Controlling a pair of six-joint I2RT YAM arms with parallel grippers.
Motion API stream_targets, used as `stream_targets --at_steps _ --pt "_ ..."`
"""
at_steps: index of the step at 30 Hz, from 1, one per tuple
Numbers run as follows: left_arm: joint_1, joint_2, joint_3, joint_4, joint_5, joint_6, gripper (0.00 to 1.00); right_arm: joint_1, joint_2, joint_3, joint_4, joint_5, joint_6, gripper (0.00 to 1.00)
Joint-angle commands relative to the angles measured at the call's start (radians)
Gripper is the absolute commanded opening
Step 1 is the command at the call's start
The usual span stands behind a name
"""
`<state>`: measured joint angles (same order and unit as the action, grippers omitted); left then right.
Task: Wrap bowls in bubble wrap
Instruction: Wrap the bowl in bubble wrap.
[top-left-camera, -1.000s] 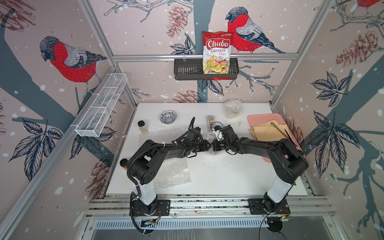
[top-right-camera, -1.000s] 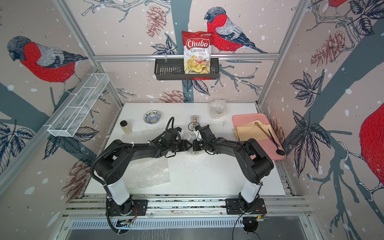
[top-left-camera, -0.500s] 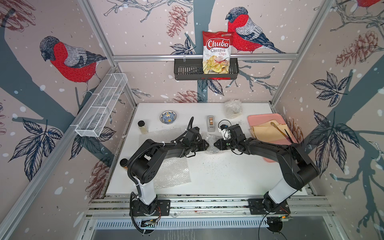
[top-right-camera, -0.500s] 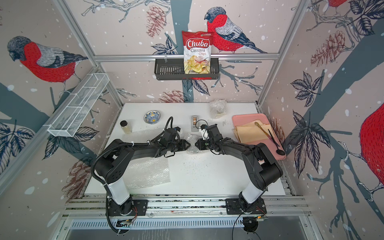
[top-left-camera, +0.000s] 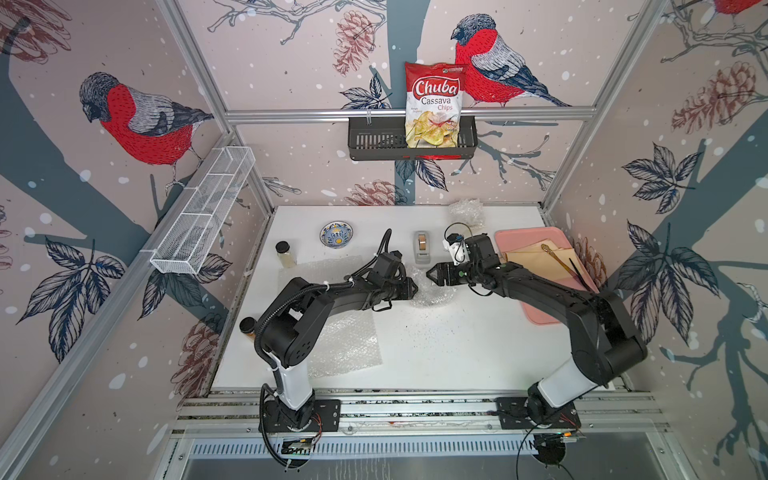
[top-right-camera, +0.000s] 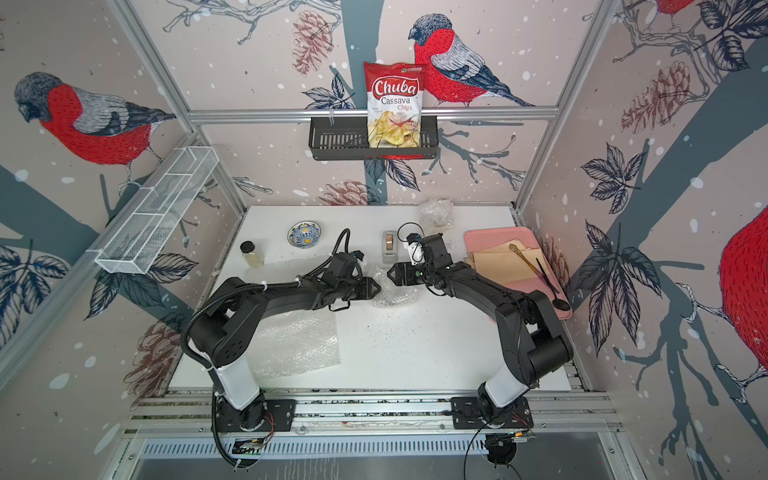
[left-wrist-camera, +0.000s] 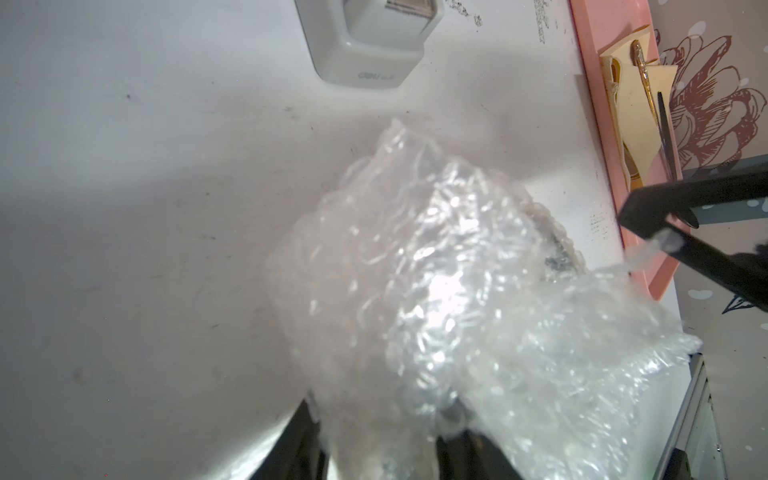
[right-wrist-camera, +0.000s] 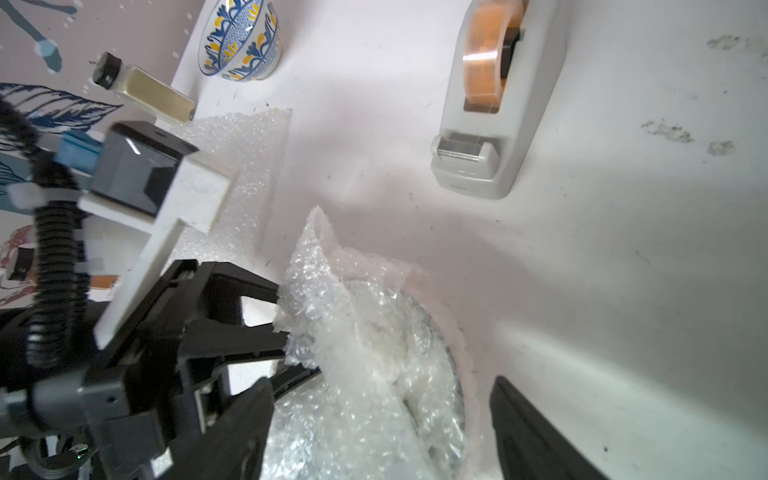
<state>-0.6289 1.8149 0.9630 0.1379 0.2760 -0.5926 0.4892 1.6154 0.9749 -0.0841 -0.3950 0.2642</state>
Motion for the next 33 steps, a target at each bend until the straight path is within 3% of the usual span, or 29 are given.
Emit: stream_targets --at_steps 1,7,18,25,33 --pt "0.002 0.01 0.019 -0.051 -0.028 0.047 0.43 0.003 0.048 0.029 -0.036 0.003 -0.042 0.83" --pt "0.005 0.029 0.029 -0.078 -0.027 0.074 0.43 0.002 0.154 0.062 -0.012 -0.011 -0.044 0.76" --pt "0.047 0.027 0.029 -0.098 -0.035 0.108 0.46 -0.002 0.184 0.041 0.023 -0.043 -0.024 0.34" --pt "0.084 0.022 0.079 -0.142 -0.086 0.144 0.57 0.036 0.163 -0.032 0.096 -0.056 0.033 0.24" --pt "0.094 -0.059 0.062 -0.119 -0.074 0.101 0.69 0.047 0.079 -0.159 0.289 -0.025 0.242 0.12"
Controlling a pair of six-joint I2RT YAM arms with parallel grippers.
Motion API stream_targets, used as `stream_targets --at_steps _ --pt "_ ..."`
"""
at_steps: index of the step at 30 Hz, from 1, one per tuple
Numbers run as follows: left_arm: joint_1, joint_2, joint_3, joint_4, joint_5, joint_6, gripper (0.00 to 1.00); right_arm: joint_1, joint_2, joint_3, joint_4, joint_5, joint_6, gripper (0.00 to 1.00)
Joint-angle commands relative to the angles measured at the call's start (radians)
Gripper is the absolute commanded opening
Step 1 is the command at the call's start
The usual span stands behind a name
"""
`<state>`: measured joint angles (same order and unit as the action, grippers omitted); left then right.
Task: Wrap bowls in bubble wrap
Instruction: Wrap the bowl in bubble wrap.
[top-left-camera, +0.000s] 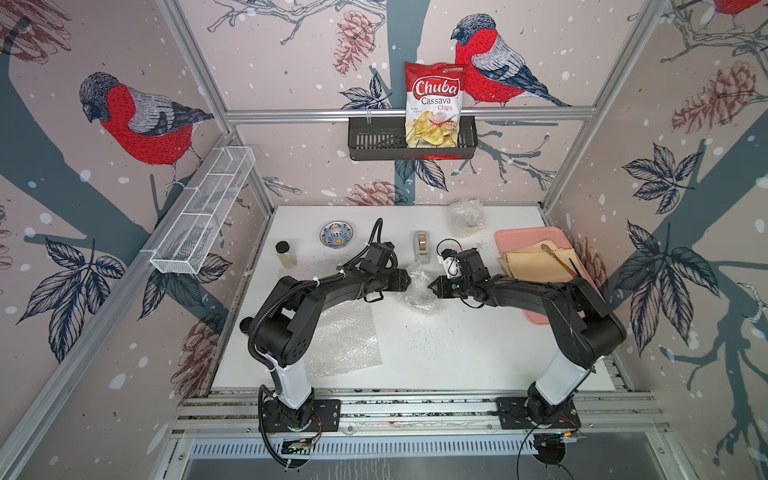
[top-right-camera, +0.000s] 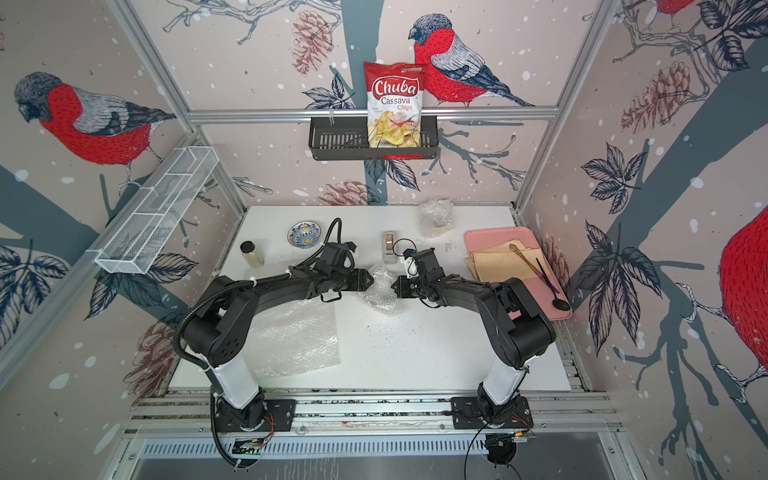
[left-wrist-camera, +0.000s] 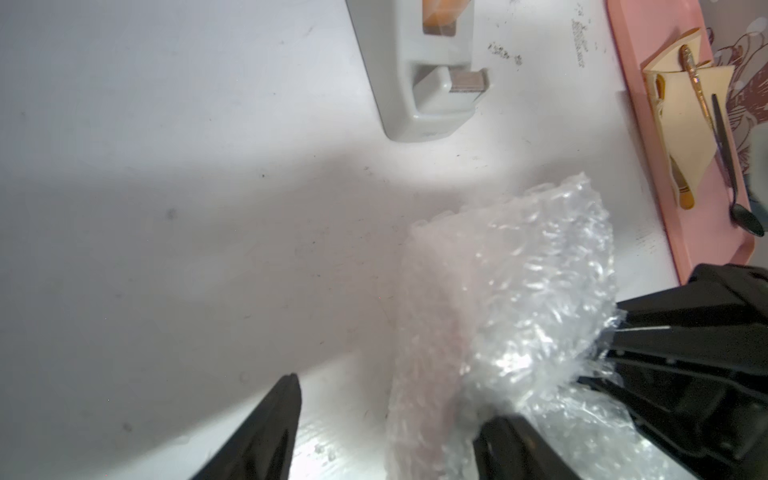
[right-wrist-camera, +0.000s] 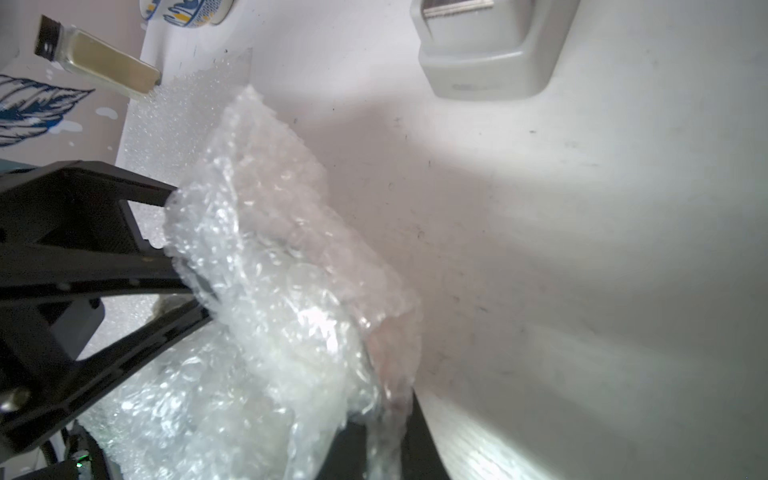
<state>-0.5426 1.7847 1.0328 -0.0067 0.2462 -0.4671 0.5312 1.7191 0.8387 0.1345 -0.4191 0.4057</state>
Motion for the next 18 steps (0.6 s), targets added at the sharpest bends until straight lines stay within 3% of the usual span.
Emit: stream_targets --at_steps 1,6,12,18 --pt "0.008 -0.041 -0.016 0.033 -0.037 -0.032 0.7 0.01 -0.033 -0.031 0.087 0.007 0.122 0.12" --pt "0.008 -0.122 -0.083 0.052 -0.002 -0.068 0.75 0.027 -0.057 -0.037 0.109 0.059 0.204 0.1" --pt "0.008 -0.229 -0.161 0.053 0.002 -0.107 0.85 0.045 -0.003 0.007 0.073 0.087 0.224 0.1" --pt "0.006 -0.283 -0.231 0.114 0.082 -0.173 0.89 0.065 0.013 0.026 0.058 0.114 0.237 0.1"
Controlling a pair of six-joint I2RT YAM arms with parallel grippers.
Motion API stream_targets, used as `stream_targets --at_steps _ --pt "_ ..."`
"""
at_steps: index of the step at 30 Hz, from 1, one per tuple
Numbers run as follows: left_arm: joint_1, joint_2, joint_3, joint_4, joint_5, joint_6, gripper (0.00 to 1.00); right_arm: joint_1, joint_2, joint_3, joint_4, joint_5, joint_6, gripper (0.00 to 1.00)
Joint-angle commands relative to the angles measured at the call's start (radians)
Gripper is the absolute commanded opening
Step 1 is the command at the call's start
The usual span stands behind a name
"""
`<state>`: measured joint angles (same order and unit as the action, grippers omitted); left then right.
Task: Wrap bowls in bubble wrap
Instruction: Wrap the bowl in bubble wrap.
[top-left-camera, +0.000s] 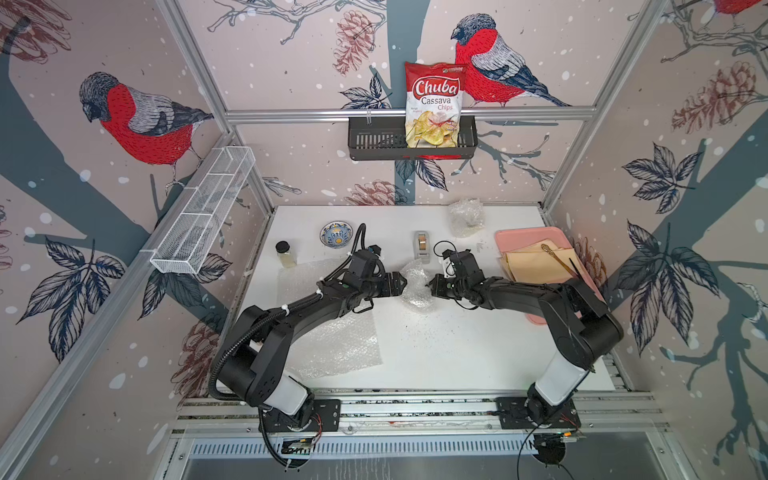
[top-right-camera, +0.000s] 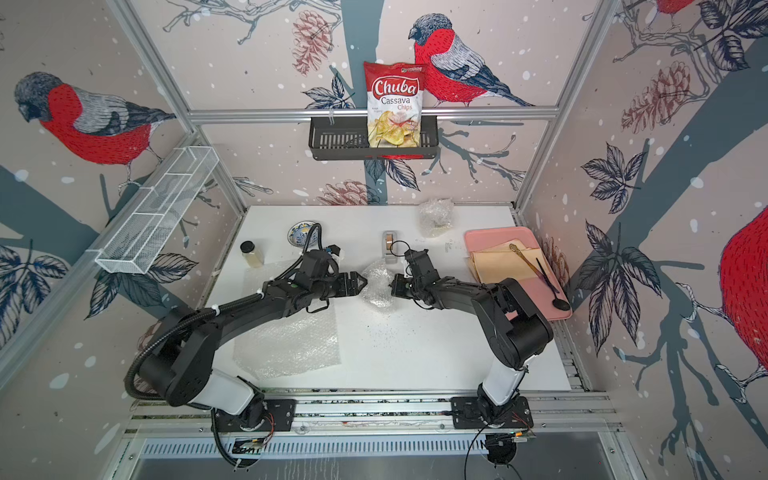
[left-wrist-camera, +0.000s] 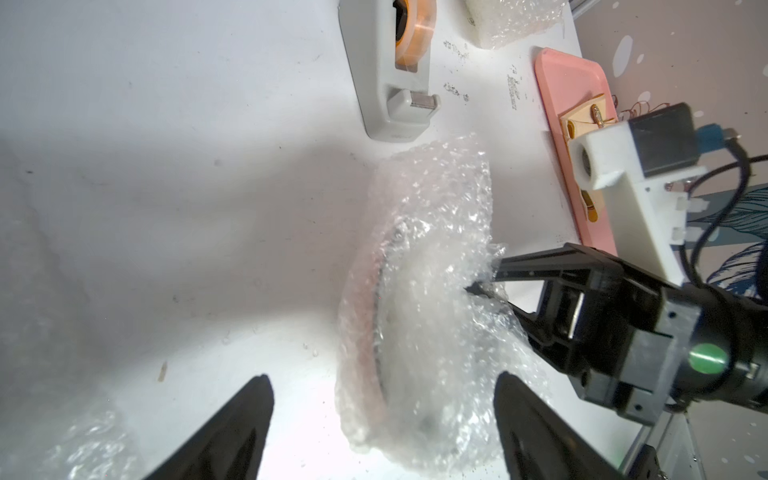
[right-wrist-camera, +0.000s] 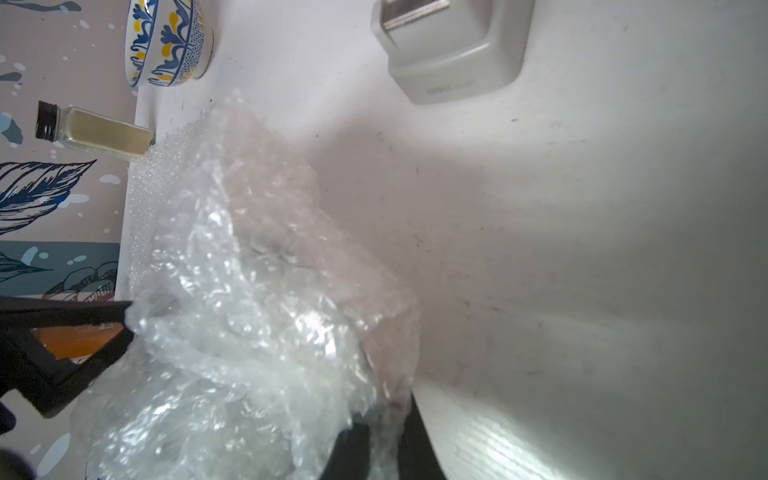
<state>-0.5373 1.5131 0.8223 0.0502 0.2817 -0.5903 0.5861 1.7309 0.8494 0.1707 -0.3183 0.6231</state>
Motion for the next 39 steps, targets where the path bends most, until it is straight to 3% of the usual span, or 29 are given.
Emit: stream_targets --at_steps 1,4,5,8,16,21,23,28,39 --pt "0.001 -0.011 -0.029 0.063 0.049 -0.06 0.89 0.017 0.003 0.02 0.014 0.019 0.017 0.1" --pt "-0.007 -0.004 -0.07 0.124 0.063 -0.095 0.89 0.03 0.009 0.028 0.009 0.02 0.021 0.1" --pt "-0.009 0.005 -0.078 0.148 0.075 -0.107 0.96 0.037 0.009 0.027 0.011 0.022 0.023 0.1" --pt "-0.013 0.062 -0.074 0.169 0.061 -0.13 0.97 0.053 0.012 0.031 0.017 0.018 0.03 0.1" --pt "-0.013 0.188 -0.048 0.21 -0.028 -0.156 0.83 0.091 -0.02 0.002 0.033 0.002 0.065 0.13" --pt "-0.011 0.195 -0.051 0.183 -0.086 -0.141 0.8 0.092 -0.047 -0.024 0.026 -0.021 0.073 0.26" --pt "-0.011 0.188 -0.047 0.161 -0.102 -0.12 0.8 0.074 -0.061 -0.042 0.025 -0.039 0.068 0.35" --pt "-0.013 0.201 -0.032 0.14 -0.097 -0.095 0.8 0.025 -0.094 -0.048 -0.005 -0.082 0.039 0.43" --pt "-0.026 0.228 -0.006 0.122 -0.094 -0.075 0.8 -0.118 -0.142 0.063 -0.114 -0.101 -0.077 0.48"
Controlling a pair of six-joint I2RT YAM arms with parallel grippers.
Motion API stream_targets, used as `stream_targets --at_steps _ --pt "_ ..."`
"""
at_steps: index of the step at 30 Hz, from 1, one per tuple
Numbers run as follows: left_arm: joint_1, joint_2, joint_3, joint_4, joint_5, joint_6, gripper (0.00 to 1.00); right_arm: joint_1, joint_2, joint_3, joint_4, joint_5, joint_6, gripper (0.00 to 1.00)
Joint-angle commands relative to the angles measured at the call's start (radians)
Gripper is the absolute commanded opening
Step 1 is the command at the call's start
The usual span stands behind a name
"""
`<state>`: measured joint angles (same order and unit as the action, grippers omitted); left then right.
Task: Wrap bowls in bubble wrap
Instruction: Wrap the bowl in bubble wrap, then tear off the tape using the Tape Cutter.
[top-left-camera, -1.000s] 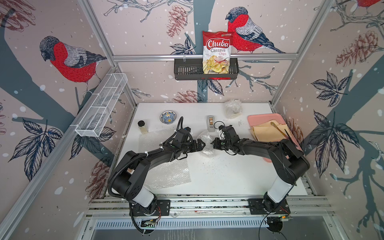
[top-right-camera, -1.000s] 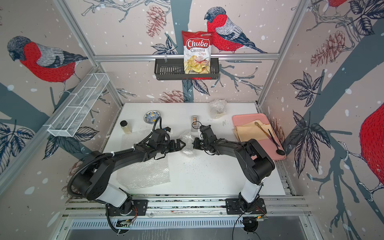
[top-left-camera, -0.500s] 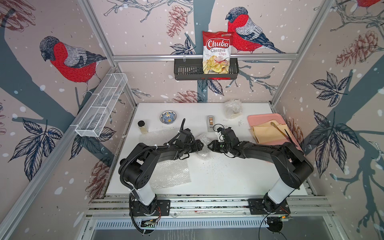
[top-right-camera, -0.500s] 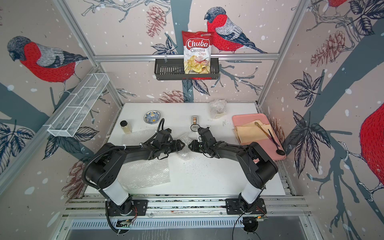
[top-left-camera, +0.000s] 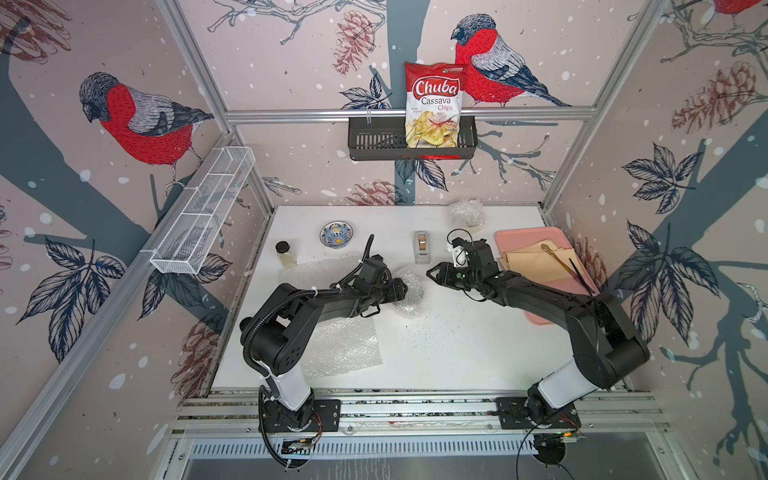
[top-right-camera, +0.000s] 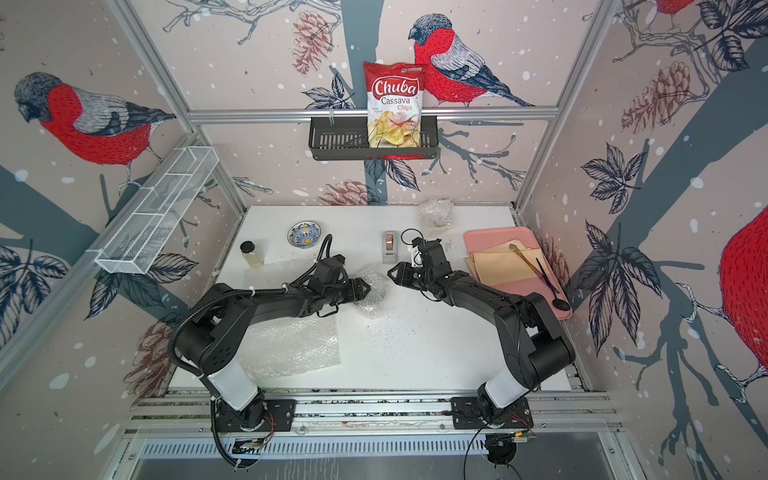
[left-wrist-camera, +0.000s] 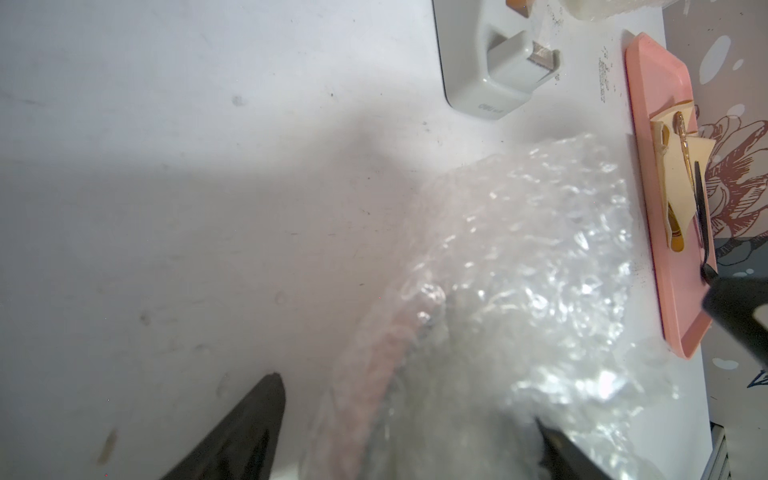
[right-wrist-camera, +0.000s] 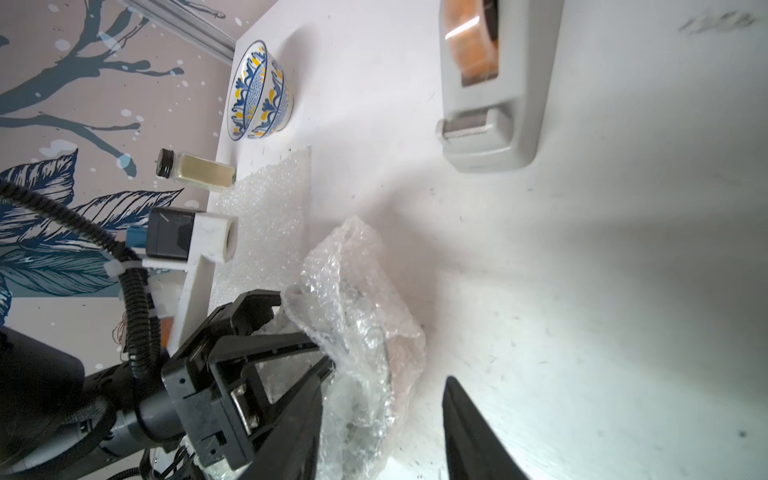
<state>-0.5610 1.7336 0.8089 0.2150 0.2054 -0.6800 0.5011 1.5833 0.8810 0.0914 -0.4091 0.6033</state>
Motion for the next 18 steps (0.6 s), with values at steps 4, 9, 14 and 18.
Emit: stream_targets --at_steps 4,9,14,18 --pt "-0.003 0.014 0.02 -0.058 -0.02 0.026 0.8 -0.102 0.099 0.165 -0.089 -0.014 -0.14 0.48" --pt "-0.001 0.026 0.036 -0.076 -0.02 0.044 0.8 -0.123 0.278 0.359 -0.141 -0.039 -0.193 0.41" --pt "-0.002 0.033 0.038 -0.081 -0.017 0.052 0.79 -0.113 0.432 0.515 -0.186 -0.082 -0.216 0.37" --pt "-0.003 0.034 0.037 -0.083 -0.015 0.052 0.79 -0.106 0.499 0.575 -0.202 -0.092 -0.209 0.35"
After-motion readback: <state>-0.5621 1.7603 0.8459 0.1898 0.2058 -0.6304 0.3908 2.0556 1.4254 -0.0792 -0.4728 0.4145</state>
